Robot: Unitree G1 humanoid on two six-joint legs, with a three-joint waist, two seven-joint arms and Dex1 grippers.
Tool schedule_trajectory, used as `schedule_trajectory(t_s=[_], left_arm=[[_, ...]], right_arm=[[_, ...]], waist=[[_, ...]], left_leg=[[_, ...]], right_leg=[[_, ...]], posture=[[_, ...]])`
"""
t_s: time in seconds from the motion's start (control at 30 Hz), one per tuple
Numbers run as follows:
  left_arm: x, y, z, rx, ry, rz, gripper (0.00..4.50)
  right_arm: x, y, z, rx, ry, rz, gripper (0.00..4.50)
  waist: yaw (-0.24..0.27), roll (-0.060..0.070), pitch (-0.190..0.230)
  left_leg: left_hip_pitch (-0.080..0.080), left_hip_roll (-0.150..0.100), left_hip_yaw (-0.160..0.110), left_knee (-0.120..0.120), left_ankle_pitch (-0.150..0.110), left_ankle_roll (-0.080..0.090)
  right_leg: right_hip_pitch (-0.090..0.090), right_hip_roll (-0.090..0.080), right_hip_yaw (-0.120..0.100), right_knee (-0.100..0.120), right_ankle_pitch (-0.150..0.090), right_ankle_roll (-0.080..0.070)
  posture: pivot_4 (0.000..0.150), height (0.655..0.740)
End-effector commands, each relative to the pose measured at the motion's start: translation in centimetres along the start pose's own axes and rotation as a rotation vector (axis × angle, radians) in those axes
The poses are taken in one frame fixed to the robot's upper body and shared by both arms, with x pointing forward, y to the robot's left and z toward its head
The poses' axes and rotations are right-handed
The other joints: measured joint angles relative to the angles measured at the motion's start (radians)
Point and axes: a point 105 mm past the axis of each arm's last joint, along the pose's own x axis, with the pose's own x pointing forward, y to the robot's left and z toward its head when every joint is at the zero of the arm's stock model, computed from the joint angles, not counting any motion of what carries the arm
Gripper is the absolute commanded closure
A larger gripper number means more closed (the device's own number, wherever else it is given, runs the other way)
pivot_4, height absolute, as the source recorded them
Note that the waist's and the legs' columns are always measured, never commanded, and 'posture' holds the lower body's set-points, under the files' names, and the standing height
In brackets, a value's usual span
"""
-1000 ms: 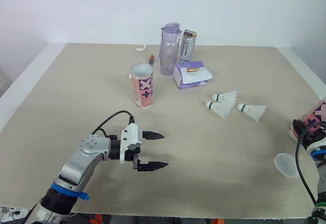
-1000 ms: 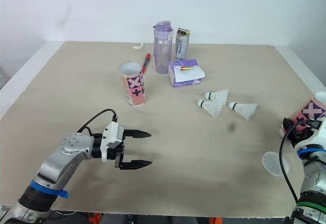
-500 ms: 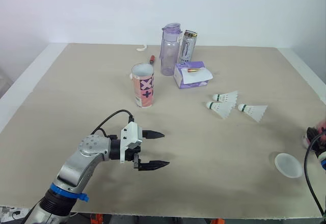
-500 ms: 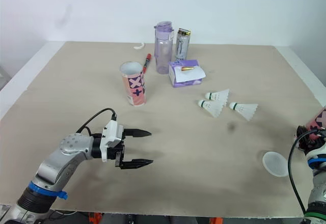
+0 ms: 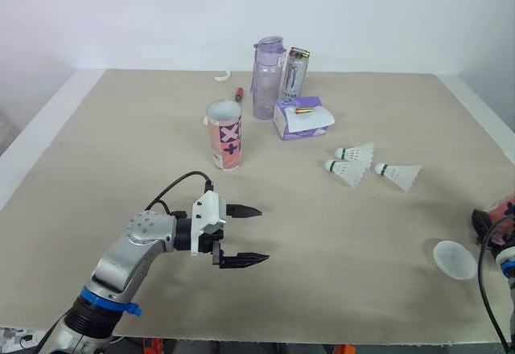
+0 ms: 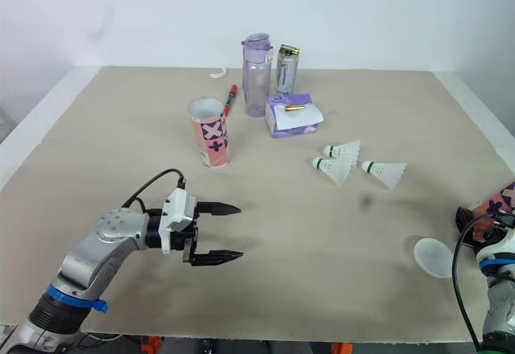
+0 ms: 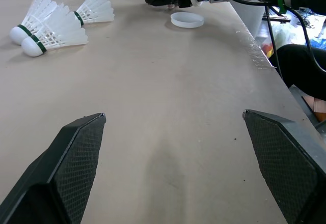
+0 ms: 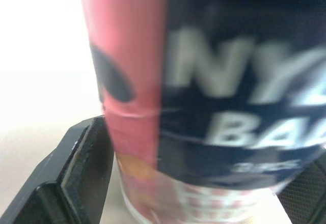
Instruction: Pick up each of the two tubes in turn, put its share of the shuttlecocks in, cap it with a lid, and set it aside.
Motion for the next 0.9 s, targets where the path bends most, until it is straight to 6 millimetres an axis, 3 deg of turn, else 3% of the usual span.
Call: schedule_trajectory(t_s=[0.03, 0.4, 0.7, 0.8, 0.9], left_arm=[[0.2, -0.2, 0.8, 0.022, -0.018, -0.023, 0.0], [0.7, 0.2, 0.7, 0.03, -0.012, -0.067, 0.0], [0.6, 0.8, 0.4, 0.033, -0.004, -0.084, 0.0], [0.6, 1.0, 0.4, 0.038, -0.004, -0.089, 0.0], [0.6, 1.2, 0.3, 0.042, -0.003, -0.09, 0.0]], right_arm=[[-1.2, 0.0, 2.0, 0.003, -0.065, -0.013, 0.02], [-4.0, 0.2, 3.1, -0.012, -0.076, -0.025, 0.02], [-8.0, 1.5, 3.6, -0.098, -0.017, 0.114, 0.02], [-9.1, 2.7, 4.0, -0.139, -0.002, 0.214, 0.02], [-10.4, 5.7, 4.3, -0.185, 0.013, 0.423, 0.02]], waist=[[0.0, 0.0, 0.0], [0.0, 0.0, 0.0], [0.002, 0.001, -0.001], [0.002, 0.001, 0.0], [0.001, 0.001, -0.001]], left_leg=[[0.0, 0.0, 0.0, 0.0, 0.0, 0.0], [0.001, 0.0, 0.003, 0.0, 0.0, 0.0], [0.0, 0.0, 0.003, 0.0, 0.0, 0.0], [0.0, 0.0, 0.003, 0.0, 0.0, 0.0], [0.0, 0.0, 0.003, 0.0, 0.0, 0.0]], right_leg=[[0.0, 0.0, 0.0, 0.0, 0.0, 0.0], [-0.001, 0.0, 0.003, 0.0, 0.0, 0.001], [-0.001, 0.0, 0.004, 0.0, -0.001, 0.001], [-0.001, 0.0, 0.004, 0.0, -0.001, 0.0], [-0.001, 0.0, 0.004, 0.0, -0.001, 0.0]], posture=[[0.15, 0.74], [0.15, 0.74], [0.15, 0.74], [0.15, 0.74], [0.15, 0.74]])
